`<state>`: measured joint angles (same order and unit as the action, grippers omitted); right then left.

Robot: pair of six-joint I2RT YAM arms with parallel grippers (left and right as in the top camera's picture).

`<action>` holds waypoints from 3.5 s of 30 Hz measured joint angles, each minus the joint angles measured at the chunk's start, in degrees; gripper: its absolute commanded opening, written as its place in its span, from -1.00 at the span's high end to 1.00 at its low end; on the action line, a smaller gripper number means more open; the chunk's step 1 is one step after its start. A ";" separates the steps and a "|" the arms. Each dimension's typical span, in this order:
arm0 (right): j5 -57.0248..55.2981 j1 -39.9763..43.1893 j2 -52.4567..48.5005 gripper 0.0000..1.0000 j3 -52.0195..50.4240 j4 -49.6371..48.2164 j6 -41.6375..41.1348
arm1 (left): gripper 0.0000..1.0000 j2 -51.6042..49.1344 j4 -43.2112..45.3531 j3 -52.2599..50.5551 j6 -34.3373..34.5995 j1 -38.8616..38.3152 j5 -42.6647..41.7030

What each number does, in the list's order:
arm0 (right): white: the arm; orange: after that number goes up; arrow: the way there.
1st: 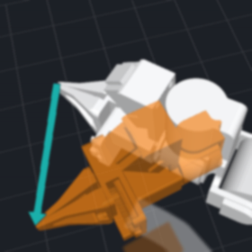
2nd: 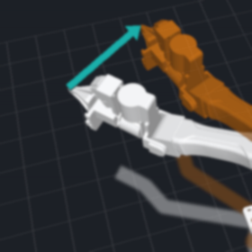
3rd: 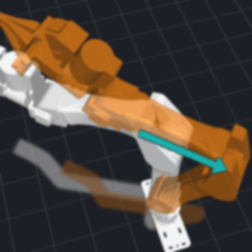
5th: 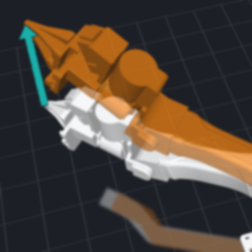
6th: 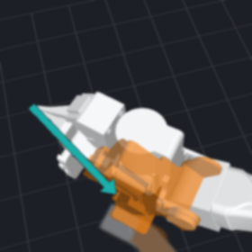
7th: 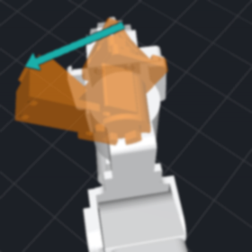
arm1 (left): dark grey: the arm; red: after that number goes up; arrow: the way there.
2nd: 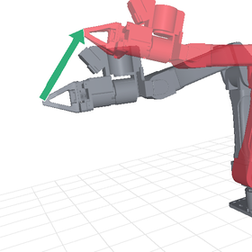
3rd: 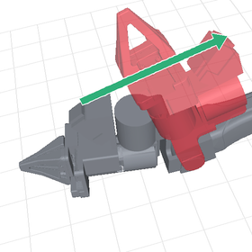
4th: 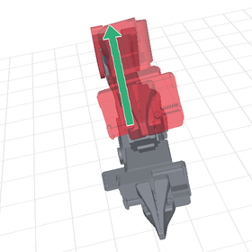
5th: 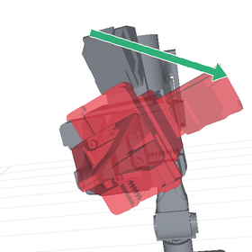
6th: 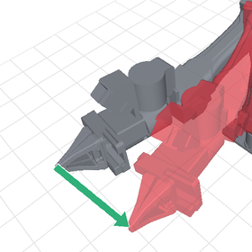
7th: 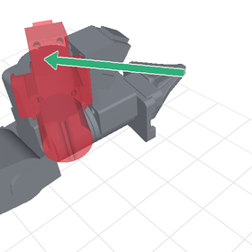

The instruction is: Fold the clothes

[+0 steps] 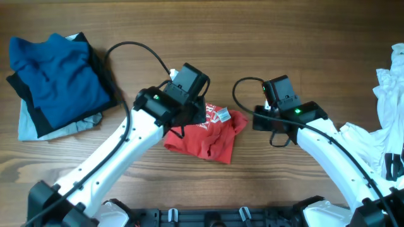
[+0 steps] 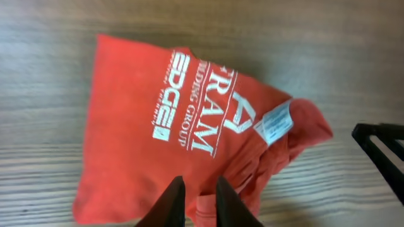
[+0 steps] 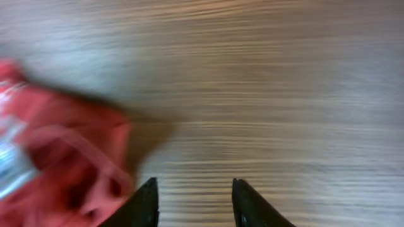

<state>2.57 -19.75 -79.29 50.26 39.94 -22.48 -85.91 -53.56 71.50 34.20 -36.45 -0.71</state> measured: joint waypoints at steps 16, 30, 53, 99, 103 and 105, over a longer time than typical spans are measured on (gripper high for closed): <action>20.15 0.04 -6.01 0.46 0.00 -10.23 4.55 | 0.72 -6.36 9.57 -11.82 3.45 -7.89 -9.14; 16.26 0.04 -12.57 0.37 0.00 -7.37 -0.96 | 0.42 -6.36 17.07 -18.43 7.61 -13.81 -9.64; 8.22 0.04 0.24 0.35 0.00 -4.09 -4.72 | 0.66 5.70 11.10 -15.47 6.60 6.38 3.34; 10.64 -0.09 0.22 0.35 -0.04 6.84 -4.04 | 0.13 -0.09 31.71 -20.85 0.59 11.37 2.73; 12.09 -1.66 -0.31 0.35 -0.04 6.97 -2.97 | 0.13 -4.90 35.41 -20.85 -0.61 15.23 1.03; 12.55 -3.04 -1.70 0.35 -0.04 6.71 -2.80 | 0.14 -7.23 35.34 -20.85 -0.92 16.72 -0.17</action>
<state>15.11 -22.79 -80.99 50.22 46.65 -25.28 -93.14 -18.22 50.65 33.28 -19.73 -0.89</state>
